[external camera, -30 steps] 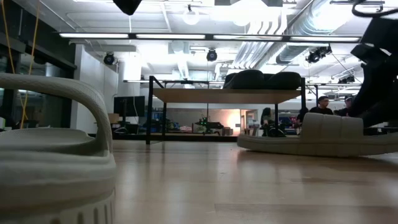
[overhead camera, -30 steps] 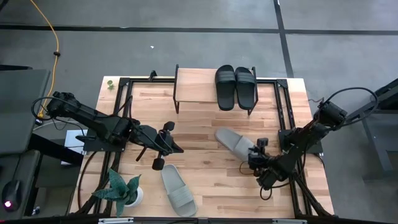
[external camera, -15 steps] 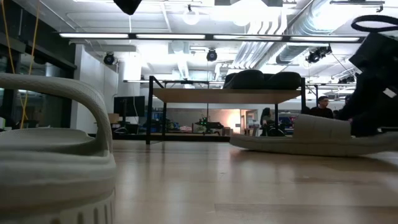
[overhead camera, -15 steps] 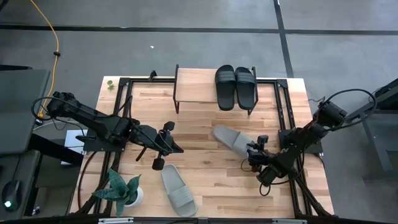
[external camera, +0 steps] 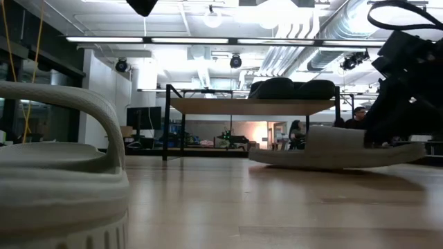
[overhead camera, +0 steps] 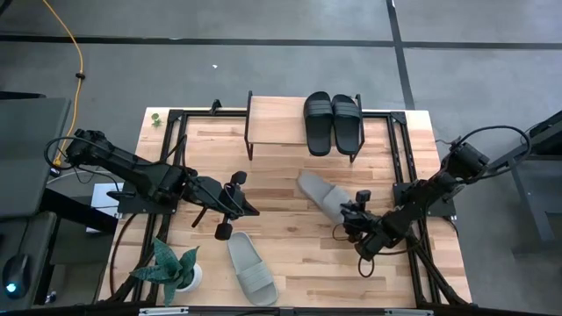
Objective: Pick and place slides into the shelf
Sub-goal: Put the right gray slide on the shelf
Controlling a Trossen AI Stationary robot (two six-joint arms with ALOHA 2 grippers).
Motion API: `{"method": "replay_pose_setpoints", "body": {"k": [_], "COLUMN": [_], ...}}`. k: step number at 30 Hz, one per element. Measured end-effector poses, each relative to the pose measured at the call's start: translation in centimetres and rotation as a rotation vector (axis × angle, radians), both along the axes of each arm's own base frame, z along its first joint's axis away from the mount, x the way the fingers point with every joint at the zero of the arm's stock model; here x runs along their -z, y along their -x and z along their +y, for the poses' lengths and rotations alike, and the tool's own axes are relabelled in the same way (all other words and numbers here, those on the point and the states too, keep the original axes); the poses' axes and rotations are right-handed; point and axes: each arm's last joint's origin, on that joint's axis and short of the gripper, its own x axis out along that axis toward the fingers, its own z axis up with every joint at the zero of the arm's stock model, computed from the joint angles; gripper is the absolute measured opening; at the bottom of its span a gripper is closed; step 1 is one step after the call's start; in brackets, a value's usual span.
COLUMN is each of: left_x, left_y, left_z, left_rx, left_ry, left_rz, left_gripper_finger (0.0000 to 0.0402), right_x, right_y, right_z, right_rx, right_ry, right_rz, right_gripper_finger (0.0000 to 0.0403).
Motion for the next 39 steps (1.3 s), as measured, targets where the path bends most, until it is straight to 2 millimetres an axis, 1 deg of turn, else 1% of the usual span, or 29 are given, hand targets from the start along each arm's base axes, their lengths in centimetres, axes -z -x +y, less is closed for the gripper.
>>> {"method": "replay_pose_setpoints", "body": {"k": [3, 5, 15, 20, 24, 31, 39], "left_x": [0.0, 0.0, 0.0, 0.0, 0.0, 0.0, 0.0], "left_y": [0.0, 0.0, 0.0, 0.0, 0.0, 0.0, 0.0], "left_z": [0.0, 0.0, 0.0, 0.0, 0.1, 0.1, 0.1], "left_rx": [0.0, 0.0, 0.0, -0.01, -0.034, -0.04, -0.041], "left_ry": [0.0, 0.0, 0.0, -0.005, -0.017, -0.019, -0.019], "left_rz": [0.0, 0.0, 0.0, -0.001, -0.004, -0.005, -0.003], "left_gripper_finger": [0.0001, 0.0001, 0.0001, 0.0001, 0.0001, 0.0001, 0.0001], "right_x": [0.0, 0.0, -0.2, -0.5, -1.7, -5.0, -7.4], "right_y": [-0.1, -0.2, -0.4, -0.9, -2.4, -5.1, -6.6], "right_z": [0.0, 0.0, 0.1, -0.1, 0.0, 0.5, 0.4], "right_rx": [0.004, 0.004, 0.013, 0.01, 0.016, -0.006, -0.02], "right_ry": [-0.009, -0.014, 0.02, 0.038, 0.014, 0.031, 0.061], "right_rz": [-0.001, -0.003, -0.071, -0.069, -0.064, -0.082, -0.053], "right_gripper_finger": [0.0023, 0.0007, 0.0001, 0.0001, 0.0, 0.0, 0.0]}}
